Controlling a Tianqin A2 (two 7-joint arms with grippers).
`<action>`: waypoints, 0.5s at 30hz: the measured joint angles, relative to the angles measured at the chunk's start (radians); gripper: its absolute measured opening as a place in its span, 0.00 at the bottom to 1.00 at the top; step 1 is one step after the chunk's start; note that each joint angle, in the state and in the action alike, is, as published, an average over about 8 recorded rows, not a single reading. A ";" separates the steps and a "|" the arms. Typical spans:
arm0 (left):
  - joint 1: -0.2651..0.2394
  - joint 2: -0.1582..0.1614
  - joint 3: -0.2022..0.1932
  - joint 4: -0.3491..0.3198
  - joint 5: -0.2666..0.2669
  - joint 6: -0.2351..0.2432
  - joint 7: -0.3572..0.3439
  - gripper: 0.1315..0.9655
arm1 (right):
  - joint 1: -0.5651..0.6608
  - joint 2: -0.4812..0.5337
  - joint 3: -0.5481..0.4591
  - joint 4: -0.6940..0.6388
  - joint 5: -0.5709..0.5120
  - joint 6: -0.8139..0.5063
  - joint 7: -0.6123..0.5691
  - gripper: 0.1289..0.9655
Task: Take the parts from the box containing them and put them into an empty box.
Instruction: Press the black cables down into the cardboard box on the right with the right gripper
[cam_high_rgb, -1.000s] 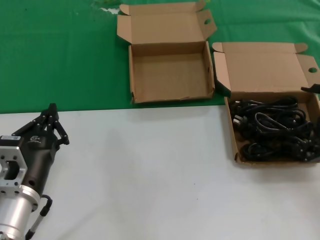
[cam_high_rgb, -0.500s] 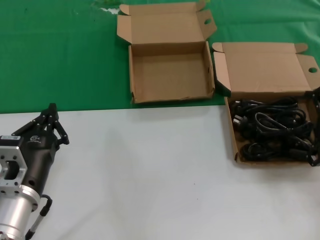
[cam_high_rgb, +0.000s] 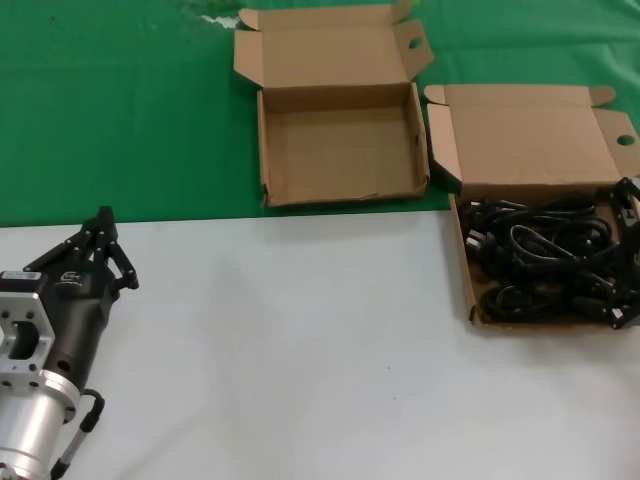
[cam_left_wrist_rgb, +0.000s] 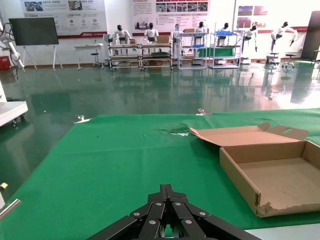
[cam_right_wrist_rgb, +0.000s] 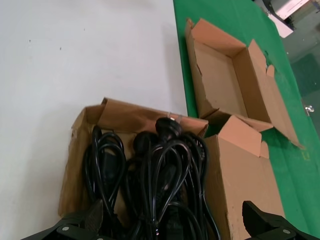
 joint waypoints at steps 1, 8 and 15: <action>0.000 0.000 0.000 0.000 0.000 0.000 0.000 0.01 | 0.004 -0.004 -0.002 -0.009 -0.003 0.002 -0.007 1.00; 0.000 0.000 0.000 0.000 0.000 0.000 0.000 0.01 | 0.029 -0.029 -0.011 -0.058 -0.020 0.021 -0.052 1.00; 0.000 0.000 0.000 0.000 0.000 0.000 0.000 0.01 | 0.044 -0.048 -0.013 -0.088 -0.029 0.041 -0.083 1.00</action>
